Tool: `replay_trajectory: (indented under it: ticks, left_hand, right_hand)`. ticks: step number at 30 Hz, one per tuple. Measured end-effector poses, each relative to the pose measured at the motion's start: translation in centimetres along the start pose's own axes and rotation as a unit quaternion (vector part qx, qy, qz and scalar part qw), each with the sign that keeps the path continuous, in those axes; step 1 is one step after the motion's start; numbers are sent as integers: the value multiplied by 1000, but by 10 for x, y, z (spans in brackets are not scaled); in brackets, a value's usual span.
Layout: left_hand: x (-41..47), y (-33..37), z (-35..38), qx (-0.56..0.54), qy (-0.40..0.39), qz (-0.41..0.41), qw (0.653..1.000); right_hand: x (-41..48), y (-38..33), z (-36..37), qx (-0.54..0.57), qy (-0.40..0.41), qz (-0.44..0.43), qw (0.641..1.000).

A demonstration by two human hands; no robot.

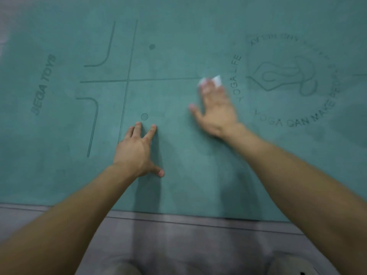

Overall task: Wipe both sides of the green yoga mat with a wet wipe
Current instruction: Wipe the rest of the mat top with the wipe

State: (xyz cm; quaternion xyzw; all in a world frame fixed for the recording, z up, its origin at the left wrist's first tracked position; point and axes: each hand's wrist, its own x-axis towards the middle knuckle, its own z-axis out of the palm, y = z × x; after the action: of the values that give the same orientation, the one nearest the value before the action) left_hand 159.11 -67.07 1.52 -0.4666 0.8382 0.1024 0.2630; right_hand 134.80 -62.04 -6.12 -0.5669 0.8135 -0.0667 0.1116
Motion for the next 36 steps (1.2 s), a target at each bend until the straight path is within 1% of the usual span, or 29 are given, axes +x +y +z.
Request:
replay_trajectory:
  ticks: [1, 2, 3, 4, 5, 7, 9, 10, 11, 12, 13, 14, 15, 16, 17, 19, 21, 22, 23, 24, 25, 27, 28, 29, 30, 32, 34, 35, 36]
  left_hand:
    - [-1, -1, 0, 6, -2, 2, 1000]
    - [-1, -1, 0, 12, -1, 5, 1000]
    - [0, -2, 1, 16, 2, 6, 1000]
    - [0, -2, 2, 18, 4, 8, 1000]
    - [1, -2, 4, 18, 5, 10, 1000]
    - [2, -2, 5, 18, 8, 8, 1000]
    - [3, -1, 4, 19, 12, 12, 1000]
    - [3, -1, 4, 20, 16, 12, 1000]
    - [2, 0, 3, 22, 18, 9, 1000]
    - [2, 0, 3, 24, 17, 9, 1000]
    - [2, -1, 2, 26, 14, 10, 1000]
    - [2, -1, 1, 27, 10, 12, 1000]
    - [2, -1, 0, 27, 9, 13, 1000]
    - [2, -1, 0, 29, 9, 14, 999]
    - [2, -1, 1, 33, 8, 14, 999]
    - [2, -2, 3, 37, 12, 14, 999]
    - [2, -2, 4, 38, 21, 20, 999]
    - [2, -2, 4, 40, 29, 23, 999]
    - [2, -4, 4, 44, 36, 25, 998]
    - [1, -6, 4, 47, 40, 26, 998]
    - [1, -8, 3, 49, 43, 29, 998]
    - [0, -8, 0, 53, 39, 36, 997]
    - [0, -8, 0, 54, 37, 39, 997]
    - [1, -8, 0, 55, 36, 41, 997]
    - [1, -9, 1, 57, 38, 43, 997]
    - [1, -12, 4, 60, 46, 45, 996]
    - [1, -13, 4, 64, 51, 48, 996]
    - [1, -13, 4, 65, 54, 49, 995]
    - [1, -14, 4, 67, 57, 49, 995]
  right_hand:
    - [-23, -27, 12, 3, -22, -113, 993]
    - [-46, -45, 23, -8, -59, -225, 973]
    - [-56, -49, 27, -29, -76, -306, 949]
    - [-48, -39, 22, -38, -69, -337, 938]
    - [-31, -20, 14, -36, -57, -299, 952]
    - [11, 28, -4, -41, -27, -115, 992]
    - [29, 50, -15, -27, -2, 41, 999]
    - [24, 36, -13, -7, 8, 72, 997]
    - [9, 11, -4, 5, 14, 53, 998]
    - [-14, -18, 7, 11, 0, -16, 1000]
    - [-41, -42, 17, 16, -17, -115, 993]
    - [-66, -56, 25, 8, -44, -210, 977]
    - [-79, -54, 25, -20, -60, -271, 960]
    - [-76, -40, 18, -38, -56, -294, 953]
    - [-63, -20, 10, -44, -46, -266, 962]
    - [-28, 29, -5, -46, -27, -116, 992]
    - [-7, 58, -13, -32, -7, 28, 999]
    - [-9, 48, -11, -18, 8, 72, 997]
    - [-19, 23, -3, -5, 23, 85, 996]
    - [-37, -9, 8, -1, 18, 47, 999]
    - [-60, -40, 18, 1, 0, -30, 1000]
    - [-109, -73, 31, -20, -48, -204, 978]
    - [-117, -67, 28, -38, -55, -249, 966]
    - [-111, -50, 21, -47, -53, -248, 966]
    - [-99, -27, 14, -56, -47, -200, 977]
    - [-69, 25, -2, -63, -22, -37, 997]
    - [-60, 36, -7, -35, -7, 99, 994]
    - [-66, 15, -2, -17, 9, 125, 992]
    - [-80, -15, 10, -8, 13, 100, 995]
